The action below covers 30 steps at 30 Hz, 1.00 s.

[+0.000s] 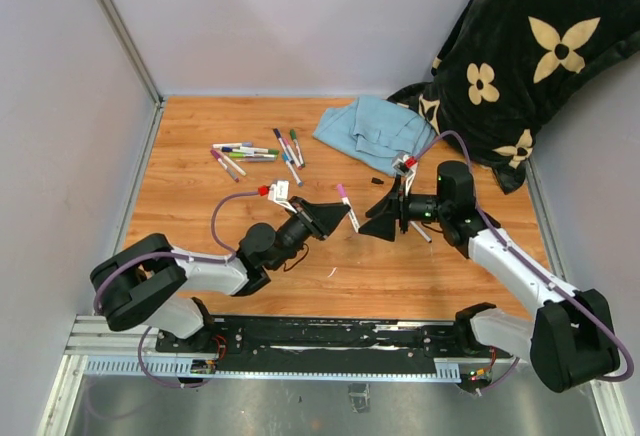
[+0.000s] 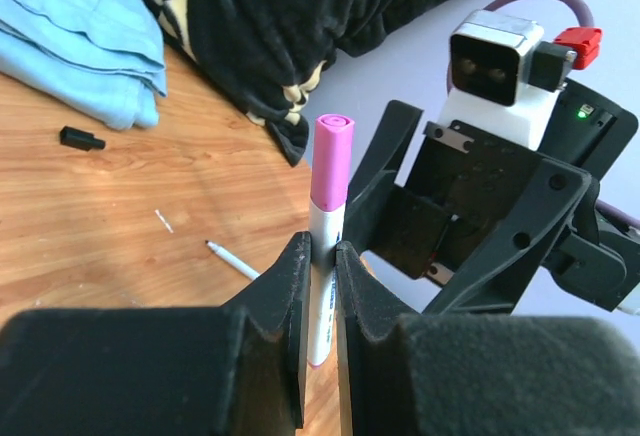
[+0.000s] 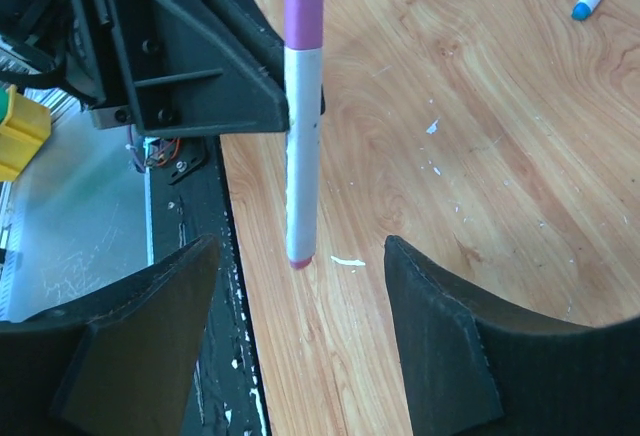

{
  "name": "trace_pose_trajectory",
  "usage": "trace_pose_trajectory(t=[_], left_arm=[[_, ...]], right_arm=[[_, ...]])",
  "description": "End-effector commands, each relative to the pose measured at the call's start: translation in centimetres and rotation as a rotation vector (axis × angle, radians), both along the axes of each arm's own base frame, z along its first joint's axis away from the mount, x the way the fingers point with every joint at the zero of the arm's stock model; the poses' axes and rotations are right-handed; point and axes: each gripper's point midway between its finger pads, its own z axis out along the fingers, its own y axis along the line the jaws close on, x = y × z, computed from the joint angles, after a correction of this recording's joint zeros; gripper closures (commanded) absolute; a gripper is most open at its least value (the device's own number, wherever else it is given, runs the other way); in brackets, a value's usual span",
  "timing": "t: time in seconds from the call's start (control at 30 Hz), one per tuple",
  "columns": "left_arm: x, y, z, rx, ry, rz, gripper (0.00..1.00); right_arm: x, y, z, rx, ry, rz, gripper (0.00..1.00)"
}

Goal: Open the pen caps
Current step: Pick up the pen from the center of the board.

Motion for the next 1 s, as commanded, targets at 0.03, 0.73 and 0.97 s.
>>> trace_pose_trajectory(t=[0.03,0.73,0.97], left_arm=[[-0.1,-1.6,2.3,-0.077,-0.041,-0.003,1.00],[-2.3,-0.8,2.7,-0.046,-0.100,-0.035,0.59],[-4.0,2.0,2.8,0.087,-0.165,-0.031,0.30]], right_arm=[[0.7,0.7,-0.9,-0.041,0.011,-0.039,0.33],[-0.6,0.8,0.3,-0.083,-0.059,0.084,0.99],[-1.3,-0.3,0.8,-0.138,-0.133,0.179,0.99]])
